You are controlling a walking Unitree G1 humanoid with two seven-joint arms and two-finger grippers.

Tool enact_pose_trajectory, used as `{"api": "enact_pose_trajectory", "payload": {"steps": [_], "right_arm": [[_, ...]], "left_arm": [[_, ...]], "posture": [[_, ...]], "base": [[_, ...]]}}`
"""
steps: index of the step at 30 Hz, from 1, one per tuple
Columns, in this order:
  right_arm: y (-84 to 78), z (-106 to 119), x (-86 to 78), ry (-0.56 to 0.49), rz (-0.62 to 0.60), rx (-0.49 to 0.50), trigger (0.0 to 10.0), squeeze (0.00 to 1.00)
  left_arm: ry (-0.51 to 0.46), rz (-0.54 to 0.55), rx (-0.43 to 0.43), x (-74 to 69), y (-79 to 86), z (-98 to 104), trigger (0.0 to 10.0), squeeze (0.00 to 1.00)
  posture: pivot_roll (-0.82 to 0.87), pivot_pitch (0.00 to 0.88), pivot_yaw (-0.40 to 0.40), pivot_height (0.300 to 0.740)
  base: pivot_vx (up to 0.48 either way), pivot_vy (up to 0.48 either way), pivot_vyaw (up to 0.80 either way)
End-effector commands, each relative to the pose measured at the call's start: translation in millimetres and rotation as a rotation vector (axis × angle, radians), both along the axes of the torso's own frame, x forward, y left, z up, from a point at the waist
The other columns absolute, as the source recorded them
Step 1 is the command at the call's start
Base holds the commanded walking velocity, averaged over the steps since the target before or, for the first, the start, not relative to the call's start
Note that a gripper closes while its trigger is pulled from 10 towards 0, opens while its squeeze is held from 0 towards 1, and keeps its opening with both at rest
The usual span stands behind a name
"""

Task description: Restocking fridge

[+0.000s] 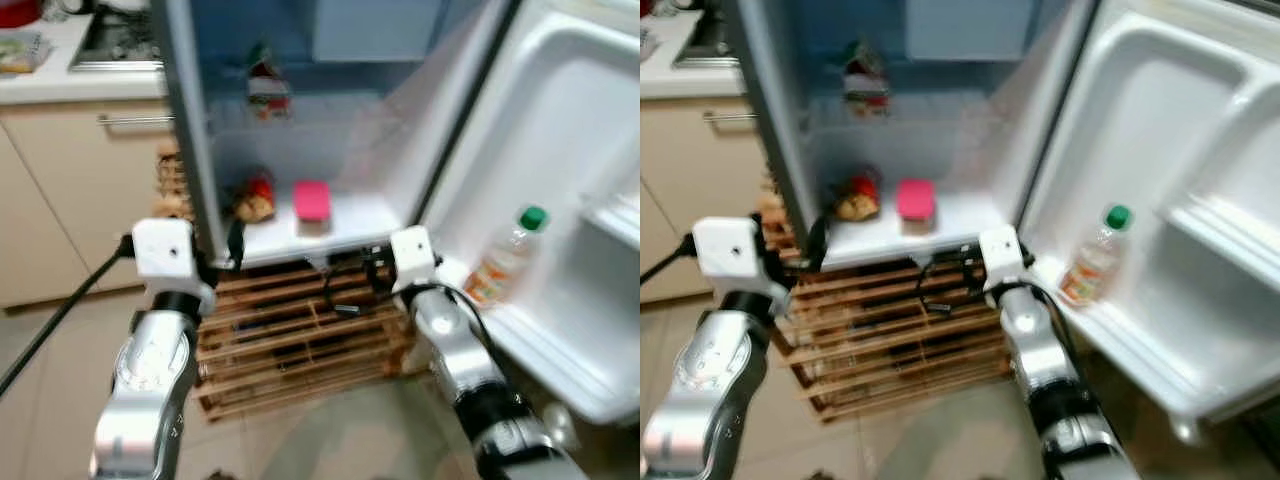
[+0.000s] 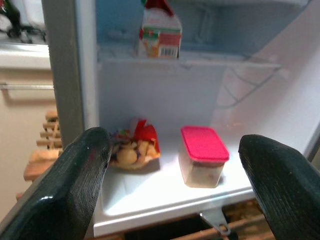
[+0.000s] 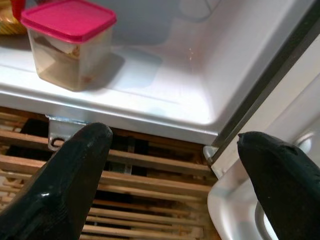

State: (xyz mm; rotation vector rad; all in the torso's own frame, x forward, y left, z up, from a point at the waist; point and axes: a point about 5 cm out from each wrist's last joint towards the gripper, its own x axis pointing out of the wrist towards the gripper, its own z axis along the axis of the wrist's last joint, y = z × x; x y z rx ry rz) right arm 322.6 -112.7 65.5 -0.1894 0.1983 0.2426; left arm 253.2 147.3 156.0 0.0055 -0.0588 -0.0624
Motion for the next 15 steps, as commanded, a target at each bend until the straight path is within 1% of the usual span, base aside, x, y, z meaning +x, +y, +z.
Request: {"api": "enact_pose_trajectory", "payload": {"steps": [1,5,6,7,8,10,13,15], "right_arm": [[-4.0,6,4.2,-0.024,-0.021,0.023,10.0,0.0],[-3.9,6,5.2,-0.022,-0.036,0.034,10.0,0.0],[-3.9,5,5.5,-0.016,-0.048,0.044,10.0,0.0],[-2.8,3,5.6,-0.009,-0.054,0.052,10.0,0.0],[-2.8,3,5.6,-0.009,-0.054,0.052,10.0,0.0],[4.1,2,5.6,-0.008,-0.041,0.052,10.0,0.0],[8.9,2,5.9,-0.008,-0.031,0.057,10.0,0.0],[12.7,3,7.4,-0.012,-0.025,0.065,10.0,0.0]], "left_arm": [[0.001,0.028,0.047,2.9,8.0,-2,10.0,0.0],[0.033,0.02,0.073,4.8,10.0,-9,10.0,0.0],[0.063,-0.012,0.082,3.5,9.7,-17,10.0,0.0],[0.145,-0.069,0.094,-2.4,9.8,-36,10.0,0.0],[0.145,-0.069,0.094,-2.4,9.8,-36,10.0,0.0],[0.227,-0.076,0.114,-10.8,18.2,-57,10.0,0.0],[0.225,-0.075,0.11,-12.2,20.5,-57,10.0,0.0],[0.187,-0.084,0.117,-10.3,18.2,-50,10.0,0.0]], "posture": [[0.0,0.0,-0.082,0.74],[0.01,0.0,-0.081,0.74],[0.01,0.0,-0.077,0.74],[0.01,0.0,-0.069,0.74],[0.01,0.0,-0.069,0.74],[0.01,0.0,-0.062,0.74],[0.02,0.0,-0.061,0.74],[0.02,0.0,-0.063,0.74]], "base": [[0.0,0.0,0.61],[0.0,0.0,0.6],[0.0,0.0,0.0],[0.0,0.0,0.0],[0.0,0.0,0.0],[0.0,0.0,0.0],[0.0,0.0,0.0],[0.0,0.0,0.0]]}}
